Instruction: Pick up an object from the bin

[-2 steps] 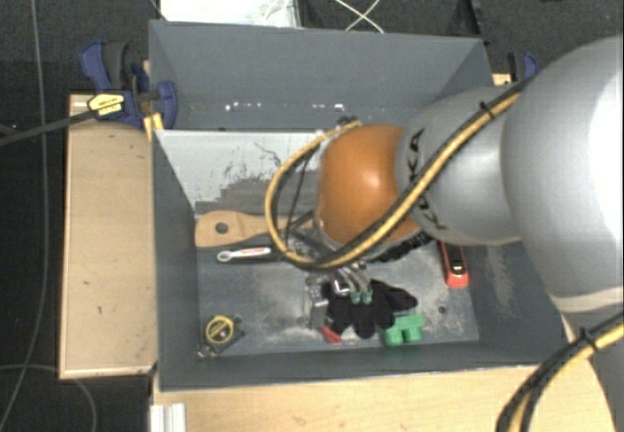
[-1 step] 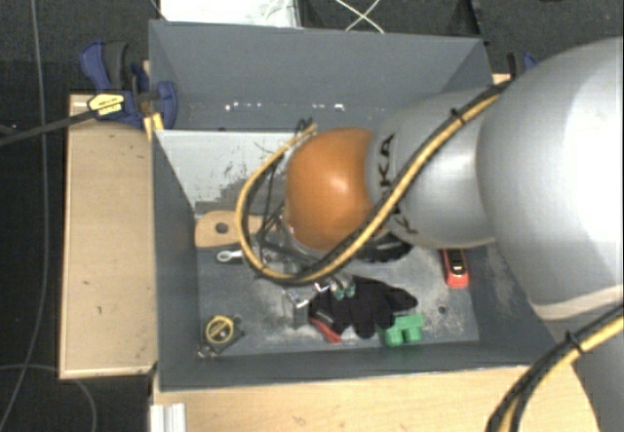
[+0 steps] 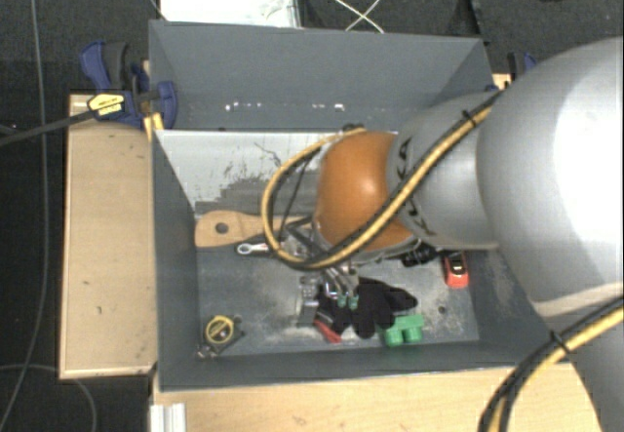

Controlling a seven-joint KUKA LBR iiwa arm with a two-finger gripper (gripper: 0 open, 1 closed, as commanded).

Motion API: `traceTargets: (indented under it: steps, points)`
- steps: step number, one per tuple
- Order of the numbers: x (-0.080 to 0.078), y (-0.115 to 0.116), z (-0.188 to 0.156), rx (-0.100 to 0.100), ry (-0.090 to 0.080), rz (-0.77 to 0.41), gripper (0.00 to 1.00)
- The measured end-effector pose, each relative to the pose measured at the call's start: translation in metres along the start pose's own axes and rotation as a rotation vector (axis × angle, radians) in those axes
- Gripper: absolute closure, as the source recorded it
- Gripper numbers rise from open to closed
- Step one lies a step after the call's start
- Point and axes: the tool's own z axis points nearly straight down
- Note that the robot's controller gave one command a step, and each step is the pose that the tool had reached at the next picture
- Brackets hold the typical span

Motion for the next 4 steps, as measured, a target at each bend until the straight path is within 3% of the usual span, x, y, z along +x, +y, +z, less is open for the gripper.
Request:
traceTargets:
  steps: [1, 2, 3, 4]
  points:
    - [0.003, 0.017, -0.01, -0.003, -0.011, -0.322, 0.0]
    - [0.0, -0.004, -0.09, -0.002, -0.004, -0.098, 0.0]
    - [-0.018, 0.0, -0.113, -0.004, -0.009, -0.284, 0.0]
    - [0.0, -0.06, -0.051, -0.003, -0.01, -0.125, 0.0]
